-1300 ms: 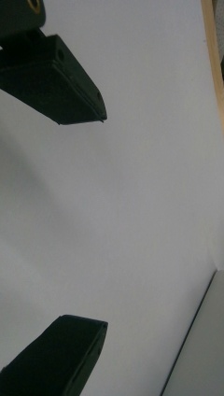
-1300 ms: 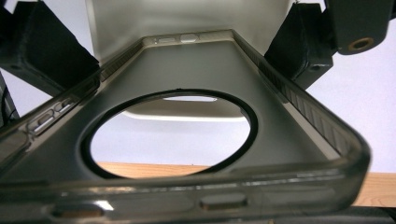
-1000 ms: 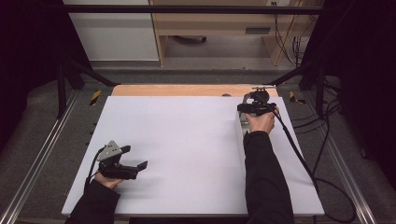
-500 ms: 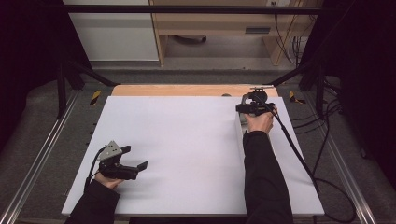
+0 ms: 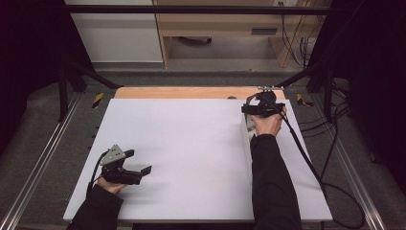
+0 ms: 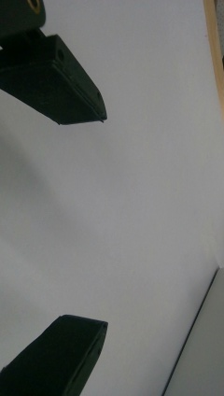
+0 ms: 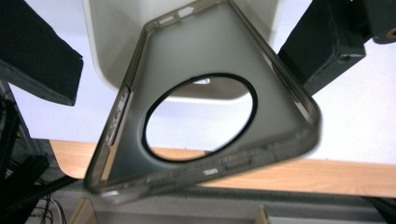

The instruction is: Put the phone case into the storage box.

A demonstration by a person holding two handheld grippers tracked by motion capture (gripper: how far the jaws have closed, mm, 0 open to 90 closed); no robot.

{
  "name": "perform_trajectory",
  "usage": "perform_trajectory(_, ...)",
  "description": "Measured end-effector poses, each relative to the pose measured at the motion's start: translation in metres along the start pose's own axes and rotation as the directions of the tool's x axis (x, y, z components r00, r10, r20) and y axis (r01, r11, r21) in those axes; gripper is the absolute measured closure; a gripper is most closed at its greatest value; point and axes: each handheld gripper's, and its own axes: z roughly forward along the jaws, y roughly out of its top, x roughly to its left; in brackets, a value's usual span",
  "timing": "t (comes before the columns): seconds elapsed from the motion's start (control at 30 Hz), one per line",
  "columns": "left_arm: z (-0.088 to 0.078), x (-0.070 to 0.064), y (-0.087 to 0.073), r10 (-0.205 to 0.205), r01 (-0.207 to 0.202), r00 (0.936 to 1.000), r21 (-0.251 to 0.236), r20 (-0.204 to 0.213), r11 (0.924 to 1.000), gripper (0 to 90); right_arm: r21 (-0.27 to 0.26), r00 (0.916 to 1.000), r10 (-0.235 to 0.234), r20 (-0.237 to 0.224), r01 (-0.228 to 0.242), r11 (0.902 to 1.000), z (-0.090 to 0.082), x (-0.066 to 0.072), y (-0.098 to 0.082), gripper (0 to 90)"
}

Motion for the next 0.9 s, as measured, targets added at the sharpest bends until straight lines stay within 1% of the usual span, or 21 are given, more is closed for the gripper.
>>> perform_trajectory(0.07,0.0,0.0,0.0,-0.001,0.001,1.0,0.0,0.0,1.0,1.0,-0.018,1.0,0.004,-0.002,-0.004,0.9998,-0.003,-0.001,0.001,0.4)
perform_trajectory(0.23,0.0,0.0,0.0,0.0,0.0,1.0,0.001,0.0,1.0,1.0,-0.068,0.9994,-0.008,-0.034,0.005,0.9976,-0.012,-0.003,0.003,0.3)
perform_trajectory(0.3,0.0,0.0,0.0,0.001,-0.001,1.0,0.002,0.0,1.0,1.0,-0.095,0.998,-0.005,-0.063,-0.001,0.9955,-0.017,-0.003,0.005,0.3)
perform_trajectory(0.43,0.001,0.0,0.0,0.002,-0.002,1.0,0.003,0.0,1.0,1.0,-0.132,0.9948,-0.017,-0.1,0.004,0.9912,-0.026,-0.004,0.006,0.0)
perform_trajectory(0.53,0.001,0.0,0.0,0.001,-0.001,1.0,0.004,-0.001,1.0,1.0,-0.177,0.9887,-0.04,-0.144,0.014,0.9841,-0.034,-0.004,0.007,0.1)
perform_trajectory(0.67,0.001,0.0,0.0,0.002,-0.002,1.0,0.005,-0.001,1.0,1.0,-0.211,0.9812,-0.066,-0.181,0.027,0.9771,-0.046,-0.002,0.009,0.1)
perform_trajectory(0.73,0.001,0.0,0.0,0.003,-0.003,1.0,0.005,-0.001,1.0,1.0,-0.224,0.9781,-0.07,-0.196,0.025,0.9743,-0.052,-0.001,0.009,0.0)
perform_trajectory(0.83,0.001,0.0,0.0,0.002,-0.002,1.0,0.005,-0.002,1.0,1.0,-0.252,0.9697,-0.081,-0.23,0.021,0.9675,-0.061,-0.001,0.009,0.1)
perform_trajectory(0.9,0.0,0.0,0.0,0.002,-0.002,1.0,0.004,-0.001,1.0,1.0,-0.274,0.9629,-0.108,-0.247,0.038,0.9611,-0.068,-0.001,0.007,0.1)
